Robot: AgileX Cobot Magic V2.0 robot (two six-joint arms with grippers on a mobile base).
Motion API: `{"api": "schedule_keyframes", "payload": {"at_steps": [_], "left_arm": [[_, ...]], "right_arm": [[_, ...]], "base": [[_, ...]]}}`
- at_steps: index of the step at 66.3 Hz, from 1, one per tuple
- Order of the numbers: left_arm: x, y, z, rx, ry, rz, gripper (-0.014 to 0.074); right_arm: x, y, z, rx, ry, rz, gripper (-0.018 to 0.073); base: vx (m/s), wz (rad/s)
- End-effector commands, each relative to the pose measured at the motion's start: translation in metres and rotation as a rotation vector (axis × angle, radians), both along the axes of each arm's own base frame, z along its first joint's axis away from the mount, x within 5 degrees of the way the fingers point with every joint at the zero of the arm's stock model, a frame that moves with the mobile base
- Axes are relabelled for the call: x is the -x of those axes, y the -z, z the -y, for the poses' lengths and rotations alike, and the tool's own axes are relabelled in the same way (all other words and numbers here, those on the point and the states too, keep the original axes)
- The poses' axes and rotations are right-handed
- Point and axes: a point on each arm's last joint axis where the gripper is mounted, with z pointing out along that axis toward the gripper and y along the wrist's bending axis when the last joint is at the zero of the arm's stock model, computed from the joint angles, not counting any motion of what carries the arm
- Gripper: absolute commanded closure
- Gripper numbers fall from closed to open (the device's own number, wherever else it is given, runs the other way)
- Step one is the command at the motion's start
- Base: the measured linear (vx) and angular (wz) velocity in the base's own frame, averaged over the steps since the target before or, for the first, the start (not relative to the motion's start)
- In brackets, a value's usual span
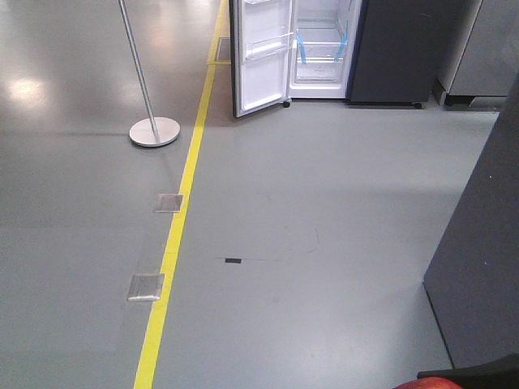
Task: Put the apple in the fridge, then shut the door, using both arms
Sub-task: 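Drive forward toward the fridge holding the apple in the right gripper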
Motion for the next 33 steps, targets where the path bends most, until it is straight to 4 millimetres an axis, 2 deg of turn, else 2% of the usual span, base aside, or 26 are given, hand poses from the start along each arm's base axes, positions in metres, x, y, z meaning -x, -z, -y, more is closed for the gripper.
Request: {"api": "schedule_keyframes", "payload": {"at_steps": [1,33], "left_arm": [[0.0027,-0.0134,0.0002,0.006,0.001,0.106,0.0603],[0.0027,-0.0134,0.0002,0.006,0.001,0.106,0.0603]], "right_arm": [[-0.0020,-0.0126,-0.0019,-0.066,0.020,0.034,0.0447],[-0.0019,-0.0126,-0.0019,-0.066,0.019,0.034,0.0447]], "base": [[0.31,-0.02],[0.32,-0.01]]}}
